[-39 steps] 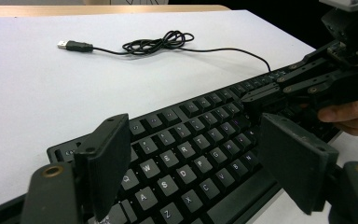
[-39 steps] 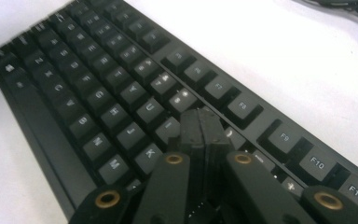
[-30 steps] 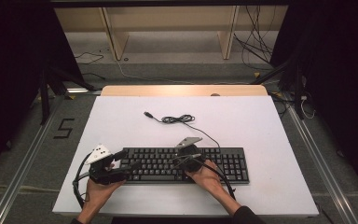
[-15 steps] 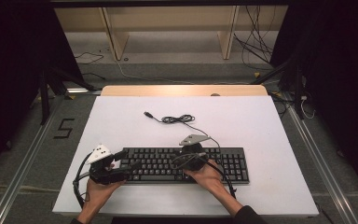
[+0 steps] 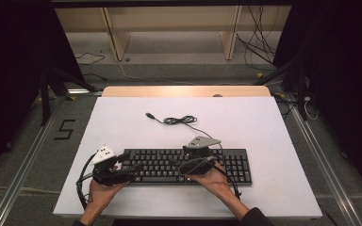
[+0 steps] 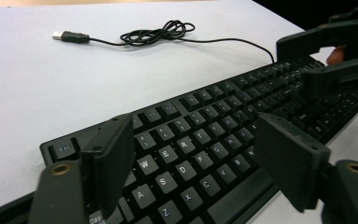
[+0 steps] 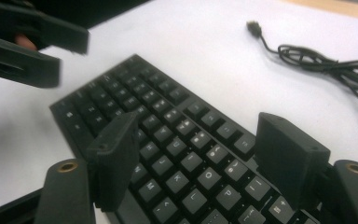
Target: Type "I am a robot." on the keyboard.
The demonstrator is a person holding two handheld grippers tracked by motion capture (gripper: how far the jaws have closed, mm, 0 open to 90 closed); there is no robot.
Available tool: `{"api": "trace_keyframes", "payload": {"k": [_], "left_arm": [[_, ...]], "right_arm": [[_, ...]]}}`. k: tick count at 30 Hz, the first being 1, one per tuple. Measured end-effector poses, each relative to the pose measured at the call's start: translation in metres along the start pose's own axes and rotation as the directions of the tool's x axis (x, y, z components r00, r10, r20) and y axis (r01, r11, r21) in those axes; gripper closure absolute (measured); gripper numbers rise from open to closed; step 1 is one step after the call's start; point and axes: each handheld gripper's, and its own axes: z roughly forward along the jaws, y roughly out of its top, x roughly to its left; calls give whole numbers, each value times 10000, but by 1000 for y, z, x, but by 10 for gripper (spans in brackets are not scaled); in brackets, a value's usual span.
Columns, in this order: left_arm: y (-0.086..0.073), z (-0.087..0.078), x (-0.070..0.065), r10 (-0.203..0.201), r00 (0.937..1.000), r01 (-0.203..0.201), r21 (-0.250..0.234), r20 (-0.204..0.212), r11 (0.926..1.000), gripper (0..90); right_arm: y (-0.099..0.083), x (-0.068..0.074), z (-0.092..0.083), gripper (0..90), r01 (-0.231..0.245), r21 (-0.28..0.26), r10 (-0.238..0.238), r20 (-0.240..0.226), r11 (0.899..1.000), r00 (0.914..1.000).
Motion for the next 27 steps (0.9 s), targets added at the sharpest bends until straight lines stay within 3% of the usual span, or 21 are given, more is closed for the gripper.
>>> {"api": "trace_keyframes", "payload": {"k": [13, 27], "left_arm": [[5, 17, -6, 251, 9995, -263, 571, 214, 9980, 479], [9, 41, -12, 641, 9969, -700, 1420, 459, 9874, 818]], "right_arm": [[-17, -8, -41, 287, -268, -933, 264, -54, 9953, 9996], [-25, -9, -50, 271, -325, -913, 325, -12, 9953, 9995]]}}
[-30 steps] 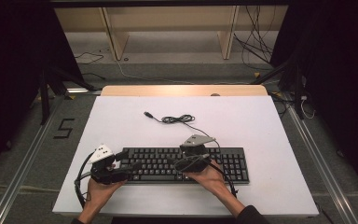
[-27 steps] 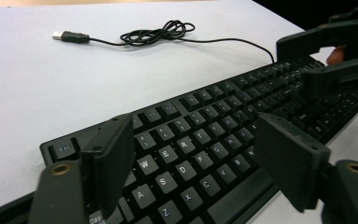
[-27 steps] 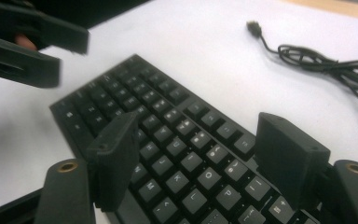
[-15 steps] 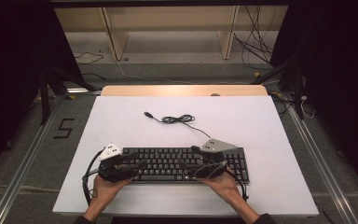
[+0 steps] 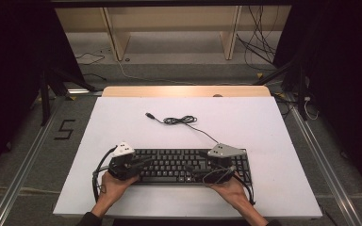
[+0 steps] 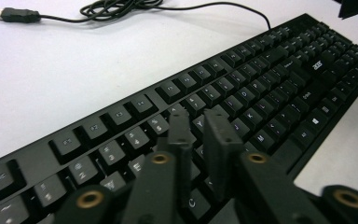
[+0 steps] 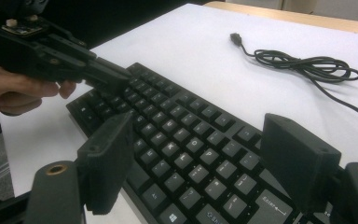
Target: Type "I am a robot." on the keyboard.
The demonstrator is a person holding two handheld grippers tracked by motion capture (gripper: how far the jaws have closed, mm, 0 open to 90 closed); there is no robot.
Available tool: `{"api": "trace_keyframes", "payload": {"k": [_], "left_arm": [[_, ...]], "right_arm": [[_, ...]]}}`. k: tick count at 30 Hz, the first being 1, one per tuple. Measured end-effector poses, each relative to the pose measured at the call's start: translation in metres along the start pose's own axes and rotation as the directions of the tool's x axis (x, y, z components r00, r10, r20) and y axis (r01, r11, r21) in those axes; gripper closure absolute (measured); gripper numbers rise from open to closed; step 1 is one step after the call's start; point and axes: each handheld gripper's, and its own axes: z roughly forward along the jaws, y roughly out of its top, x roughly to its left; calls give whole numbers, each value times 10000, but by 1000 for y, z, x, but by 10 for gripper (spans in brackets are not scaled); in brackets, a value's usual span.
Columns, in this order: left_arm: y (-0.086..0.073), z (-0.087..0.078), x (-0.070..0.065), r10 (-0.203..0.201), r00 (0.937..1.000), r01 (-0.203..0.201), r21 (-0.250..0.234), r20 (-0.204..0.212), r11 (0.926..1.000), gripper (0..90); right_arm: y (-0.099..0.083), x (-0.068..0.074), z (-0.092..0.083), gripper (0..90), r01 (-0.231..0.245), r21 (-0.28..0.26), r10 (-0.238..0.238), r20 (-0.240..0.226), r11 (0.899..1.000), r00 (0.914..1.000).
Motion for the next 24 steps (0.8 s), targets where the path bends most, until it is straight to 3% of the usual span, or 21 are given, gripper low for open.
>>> {"api": "trace_keyframes", "payload": {"k": [5, 24], "left_arm": [[2, 8, -2, 111, 9999, -111, 255, 8, 9996, 887], [8, 29, 2, 124, 9998, -110, 893, -143, 9959, 892]], "right_arm": [[-2, 1, 0, 270, 7, 25, -7, -57, 10000, 10000], [-4, 4, -1, 261, 80, 47, -79, -94, 10000, 9999]]}}
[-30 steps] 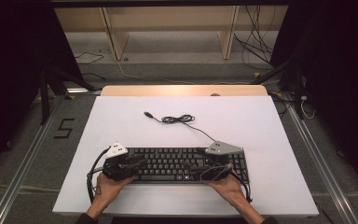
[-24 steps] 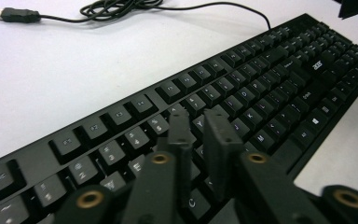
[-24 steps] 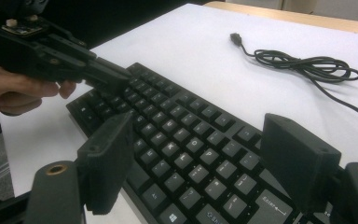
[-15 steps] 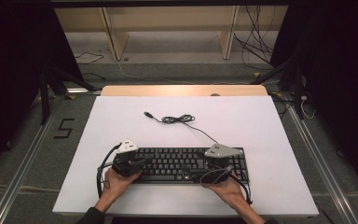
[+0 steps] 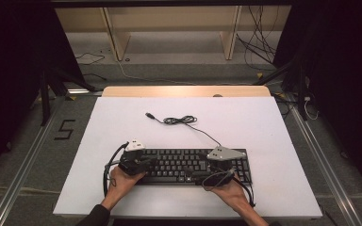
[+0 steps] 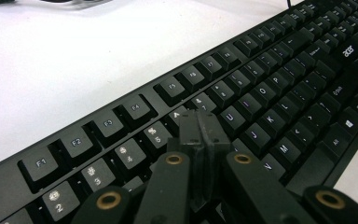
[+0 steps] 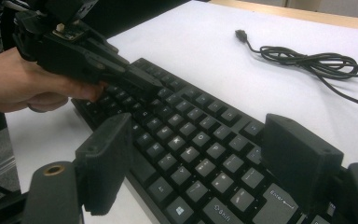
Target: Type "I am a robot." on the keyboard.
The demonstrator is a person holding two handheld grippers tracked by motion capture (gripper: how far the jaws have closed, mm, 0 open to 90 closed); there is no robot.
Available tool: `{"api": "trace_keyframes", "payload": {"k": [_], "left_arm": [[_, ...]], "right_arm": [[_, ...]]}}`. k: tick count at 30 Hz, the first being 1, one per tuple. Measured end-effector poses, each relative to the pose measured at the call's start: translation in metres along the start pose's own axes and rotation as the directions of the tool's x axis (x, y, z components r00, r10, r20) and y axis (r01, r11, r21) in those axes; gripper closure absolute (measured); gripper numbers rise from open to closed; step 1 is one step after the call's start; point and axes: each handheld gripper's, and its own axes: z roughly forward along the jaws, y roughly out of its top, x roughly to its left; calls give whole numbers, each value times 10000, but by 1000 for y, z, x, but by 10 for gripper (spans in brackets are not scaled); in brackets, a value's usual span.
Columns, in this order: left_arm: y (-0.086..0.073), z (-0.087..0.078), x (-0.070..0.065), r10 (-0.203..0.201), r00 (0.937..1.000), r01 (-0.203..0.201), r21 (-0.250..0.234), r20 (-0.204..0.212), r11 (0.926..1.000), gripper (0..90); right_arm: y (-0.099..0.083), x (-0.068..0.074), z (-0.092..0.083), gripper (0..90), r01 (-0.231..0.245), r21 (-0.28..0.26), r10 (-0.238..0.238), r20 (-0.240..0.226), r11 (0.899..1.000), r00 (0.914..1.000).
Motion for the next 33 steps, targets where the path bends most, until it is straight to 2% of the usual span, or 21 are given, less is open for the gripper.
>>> {"api": "trace_keyframes", "payload": {"k": [21, 24, 33], "left_arm": [[0, 7, 0, 83, 10000, -82, 345, -12, 9994, 893], [-1, 9, -1, 51, 10000, -50, 486, -19, 9988, 893], [-1, 9, 0, -80, 10000, 82, 467, -33, 9989, 894]], "right_arm": [[0, 2, 0, 255, 26, -3, -26, -58, 10000, 10000], [0, 2, 0, 255, 23, 3, -23, -60, 10000, 10000], [0, 3, 0, 255, 35, 5, -35, -70, 10000, 10000]]}}
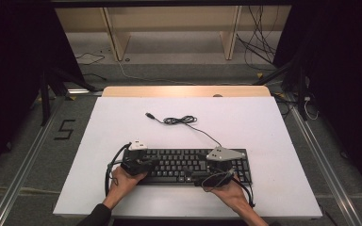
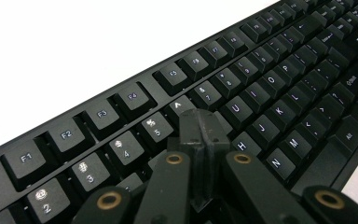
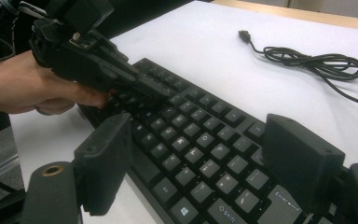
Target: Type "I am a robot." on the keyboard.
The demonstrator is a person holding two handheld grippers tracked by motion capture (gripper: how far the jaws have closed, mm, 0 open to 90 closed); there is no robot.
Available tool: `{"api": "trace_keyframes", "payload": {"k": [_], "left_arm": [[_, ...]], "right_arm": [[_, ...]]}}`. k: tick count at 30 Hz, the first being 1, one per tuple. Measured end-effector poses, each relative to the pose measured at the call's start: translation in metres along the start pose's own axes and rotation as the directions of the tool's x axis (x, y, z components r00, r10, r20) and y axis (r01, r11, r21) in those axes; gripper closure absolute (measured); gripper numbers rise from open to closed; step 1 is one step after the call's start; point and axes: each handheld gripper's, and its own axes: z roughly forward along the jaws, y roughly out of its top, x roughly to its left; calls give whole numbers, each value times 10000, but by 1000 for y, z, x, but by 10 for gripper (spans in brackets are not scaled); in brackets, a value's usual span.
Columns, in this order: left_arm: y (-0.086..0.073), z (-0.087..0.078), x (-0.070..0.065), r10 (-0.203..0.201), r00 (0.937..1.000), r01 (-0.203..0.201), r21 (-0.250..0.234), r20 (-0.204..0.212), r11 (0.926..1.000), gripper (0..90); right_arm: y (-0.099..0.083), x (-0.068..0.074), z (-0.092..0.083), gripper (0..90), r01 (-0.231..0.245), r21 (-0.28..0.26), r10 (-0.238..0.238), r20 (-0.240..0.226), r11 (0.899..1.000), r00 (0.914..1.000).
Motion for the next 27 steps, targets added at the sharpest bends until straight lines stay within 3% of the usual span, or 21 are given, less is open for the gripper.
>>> {"api": "trace_keyframes", "payload": {"k": [8, 17, 22, 27], "left_arm": [[2, -7, -2, 136, 9999, -135, -329, 20, 9994, 876], [4, -21, -2, -14, 10000, 19, -796, 60, 9968, 819], [3, -27, 1, -42, 9999, 54, -1011, 128, 9949, 722], [2, -33, 3, -260, 9994, 287, -1335, 219, 9906, 557]], "right_arm": [[1, 0, 0, 256, -34, -57, 34, -11, 10000, 10000], [0, 1, 1, 256, -9, -26, 9, -63, 10000, 10000], [0, 1, 2, 259, 19, 0, -19, -75, 10000, 10000], [0, 1, 2, 259, 26, 10, -26, -82, 10000, 10000]]}}
